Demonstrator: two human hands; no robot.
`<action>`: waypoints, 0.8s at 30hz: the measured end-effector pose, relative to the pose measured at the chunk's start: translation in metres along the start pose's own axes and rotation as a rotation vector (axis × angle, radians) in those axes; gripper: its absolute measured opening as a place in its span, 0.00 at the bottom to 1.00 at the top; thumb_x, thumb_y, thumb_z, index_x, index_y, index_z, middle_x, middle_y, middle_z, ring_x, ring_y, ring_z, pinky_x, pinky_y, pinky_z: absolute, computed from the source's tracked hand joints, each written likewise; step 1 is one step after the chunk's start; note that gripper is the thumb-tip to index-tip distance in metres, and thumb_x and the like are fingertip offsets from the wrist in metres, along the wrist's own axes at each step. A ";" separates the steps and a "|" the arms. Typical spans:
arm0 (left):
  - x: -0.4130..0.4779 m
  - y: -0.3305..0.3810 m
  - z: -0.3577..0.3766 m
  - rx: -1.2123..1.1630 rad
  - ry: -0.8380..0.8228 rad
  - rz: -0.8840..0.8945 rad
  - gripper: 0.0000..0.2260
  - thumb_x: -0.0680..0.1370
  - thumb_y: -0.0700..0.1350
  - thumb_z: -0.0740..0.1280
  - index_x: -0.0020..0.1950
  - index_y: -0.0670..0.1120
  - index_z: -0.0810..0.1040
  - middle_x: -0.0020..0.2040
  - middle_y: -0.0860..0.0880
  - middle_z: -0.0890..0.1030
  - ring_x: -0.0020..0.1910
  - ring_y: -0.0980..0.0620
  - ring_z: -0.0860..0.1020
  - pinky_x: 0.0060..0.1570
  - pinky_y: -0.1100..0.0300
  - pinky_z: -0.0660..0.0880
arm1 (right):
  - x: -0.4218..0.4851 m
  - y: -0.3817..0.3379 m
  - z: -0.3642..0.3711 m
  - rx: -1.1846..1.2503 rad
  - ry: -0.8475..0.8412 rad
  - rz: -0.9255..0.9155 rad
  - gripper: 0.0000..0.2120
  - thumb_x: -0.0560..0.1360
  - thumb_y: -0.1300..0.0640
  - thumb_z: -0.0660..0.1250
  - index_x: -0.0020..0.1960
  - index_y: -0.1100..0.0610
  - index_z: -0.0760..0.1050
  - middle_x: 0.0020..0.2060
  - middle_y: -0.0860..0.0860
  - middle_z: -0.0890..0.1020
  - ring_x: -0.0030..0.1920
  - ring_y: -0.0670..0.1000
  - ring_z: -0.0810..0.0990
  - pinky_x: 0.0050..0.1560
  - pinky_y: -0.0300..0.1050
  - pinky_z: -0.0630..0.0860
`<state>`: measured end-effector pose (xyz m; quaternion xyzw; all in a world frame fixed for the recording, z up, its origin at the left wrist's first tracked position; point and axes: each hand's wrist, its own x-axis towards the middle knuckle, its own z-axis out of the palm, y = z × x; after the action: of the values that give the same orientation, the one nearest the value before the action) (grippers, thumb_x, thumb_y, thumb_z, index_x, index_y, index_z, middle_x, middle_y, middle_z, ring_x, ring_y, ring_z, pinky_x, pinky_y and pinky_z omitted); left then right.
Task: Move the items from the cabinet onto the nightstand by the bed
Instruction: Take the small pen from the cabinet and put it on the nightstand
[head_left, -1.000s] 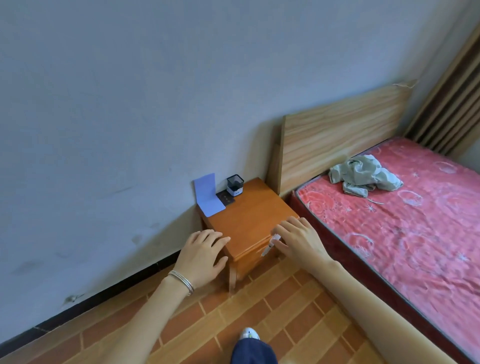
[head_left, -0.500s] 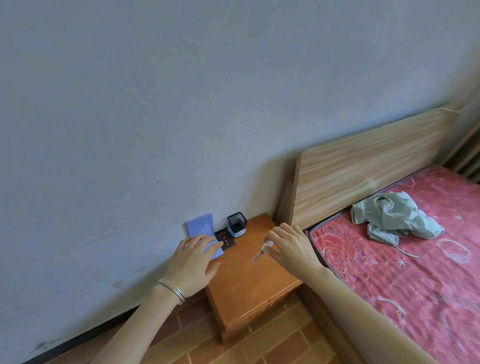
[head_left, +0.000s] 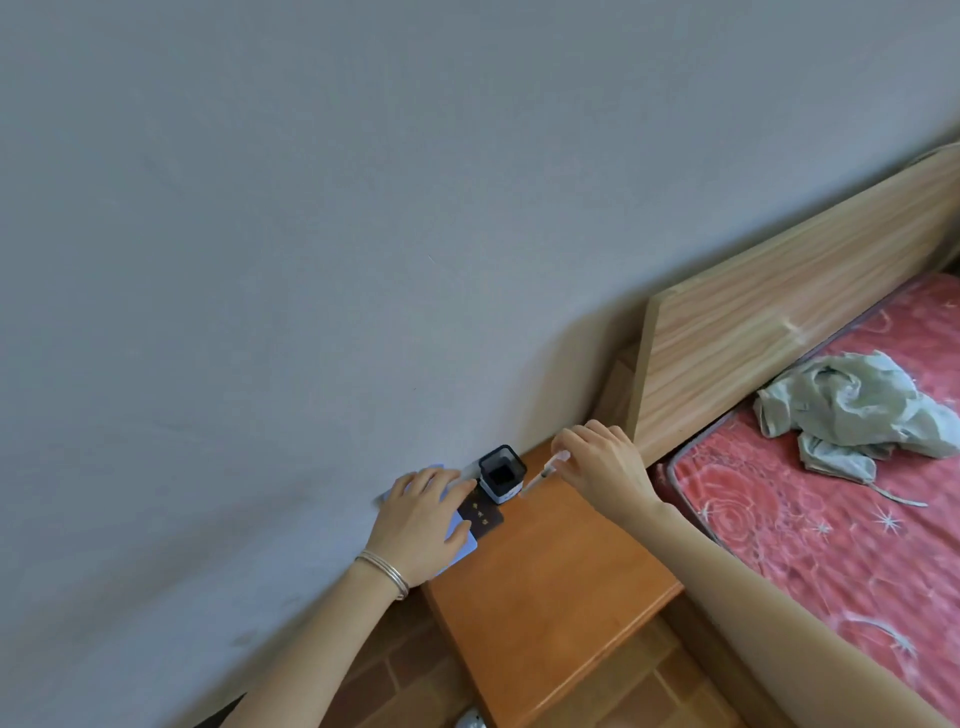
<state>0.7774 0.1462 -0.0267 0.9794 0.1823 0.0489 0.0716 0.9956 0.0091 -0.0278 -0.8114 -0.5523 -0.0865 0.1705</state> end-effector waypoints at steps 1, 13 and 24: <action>0.007 -0.006 0.006 -0.006 -0.018 -0.002 0.21 0.70 0.55 0.56 0.54 0.49 0.81 0.51 0.51 0.81 0.51 0.50 0.79 0.47 0.56 0.77 | 0.005 0.003 0.011 0.021 -0.003 0.039 0.09 0.65 0.58 0.76 0.38 0.55 0.75 0.31 0.47 0.78 0.35 0.53 0.76 0.35 0.45 0.69; 0.047 -0.053 0.143 -0.087 -0.196 -0.054 0.21 0.71 0.54 0.56 0.57 0.49 0.80 0.52 0.50 0.81 0.50 0.51 0.80 0.45 0.54 0.78 | 0.036 0.051 0.186 0.091 -0.125 0.246 0.02 0.72 0.59 0.68 0.40 0.56 0.76 0.33 0.49 0.80 0.37 0.54 0.75 0.39 0.48 0.71; 0.054 -0.054 0.209 -0.160 -0.268 -0.195 0.21 0.78 0.52 0.56 0.71 0.51 0.68 0.68 0.52 0.70 0.67 0.53 0.67 0.63 0.55 0.64 | 0.037 0.062 0.285 0.193 -0.229 0.500 0.05 0.75 0.58 0.64 0.45 0.55 0.79 0.35 0.51 0.81 0.42 0.54 0.78 0.46 0.43 0.61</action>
<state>0.8347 0.1900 -0.2373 0.9460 0.2609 -0.0748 0.1773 1.0532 0.1265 -0.2912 -0.9069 -0.3566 0.1033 0.1994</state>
